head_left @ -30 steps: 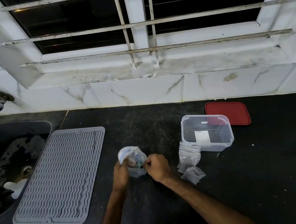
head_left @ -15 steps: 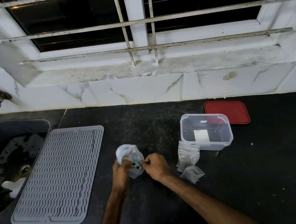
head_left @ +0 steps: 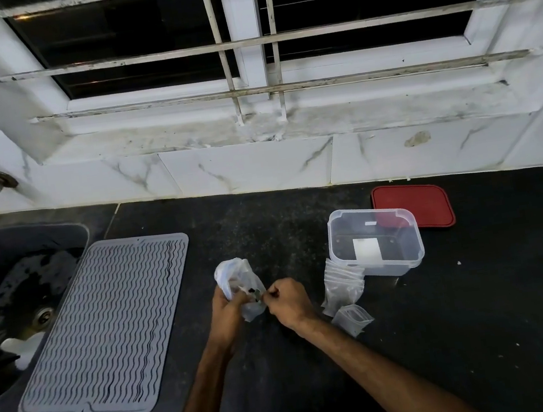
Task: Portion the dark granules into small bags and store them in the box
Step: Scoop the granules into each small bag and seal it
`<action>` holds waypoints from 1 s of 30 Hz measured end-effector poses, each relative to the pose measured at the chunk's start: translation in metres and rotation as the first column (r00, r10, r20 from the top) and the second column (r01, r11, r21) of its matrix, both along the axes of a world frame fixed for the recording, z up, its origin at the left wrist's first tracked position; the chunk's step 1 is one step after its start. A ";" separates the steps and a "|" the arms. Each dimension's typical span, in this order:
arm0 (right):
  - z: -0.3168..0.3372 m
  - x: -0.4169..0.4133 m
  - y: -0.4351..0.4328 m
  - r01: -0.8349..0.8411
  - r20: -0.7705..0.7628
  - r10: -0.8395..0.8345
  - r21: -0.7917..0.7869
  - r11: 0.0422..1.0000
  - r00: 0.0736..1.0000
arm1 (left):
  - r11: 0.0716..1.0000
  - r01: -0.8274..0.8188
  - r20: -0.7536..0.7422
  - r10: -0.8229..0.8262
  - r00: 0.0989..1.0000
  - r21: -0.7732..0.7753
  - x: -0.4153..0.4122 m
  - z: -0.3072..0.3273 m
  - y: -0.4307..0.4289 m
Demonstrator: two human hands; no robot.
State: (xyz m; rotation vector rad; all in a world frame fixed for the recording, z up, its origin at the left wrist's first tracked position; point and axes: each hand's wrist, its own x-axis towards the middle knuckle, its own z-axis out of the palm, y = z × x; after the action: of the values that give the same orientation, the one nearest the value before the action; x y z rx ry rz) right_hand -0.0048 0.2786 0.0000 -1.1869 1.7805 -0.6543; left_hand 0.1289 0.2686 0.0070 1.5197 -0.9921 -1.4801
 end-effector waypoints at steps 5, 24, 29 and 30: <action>0.004 0.004 0.001 -0.041 -0.021 0.040 -0.054 0.998 0.999 | 0.997 -0.036 0.035 0.038 0.999 -0.072 -0.001 0.001 0.001; 0.008 0.003 0.001 -0.042 0.050 0.045 -0.072 0.997 0.998 | 0.982 -0.066 0.012 0.069 0.998 -0.177 0.001 0.007 -0.001; 0.008 0.003 -0.001 -0.046 0.034 0.048 -0.077 0.996 0.998 | 0.981 -0.128 -0.136 0.108 0.985 -0.147 -0.004 0.013 -0.002; 0.009 0.004 -0.001 -0.049 0.034 0.052 -0.080 0.996 0.998 | 0.982 -0.139 -0.155 0.119 0.981 -0.130 -0.004 0.014 -0.002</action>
State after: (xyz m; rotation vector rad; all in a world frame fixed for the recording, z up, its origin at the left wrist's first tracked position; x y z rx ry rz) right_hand -0.0011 0.2779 0.0085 -1.2616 1.7030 -0.7185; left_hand 0.1248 0.2668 0.0206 1.3290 -0.8745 -1.3793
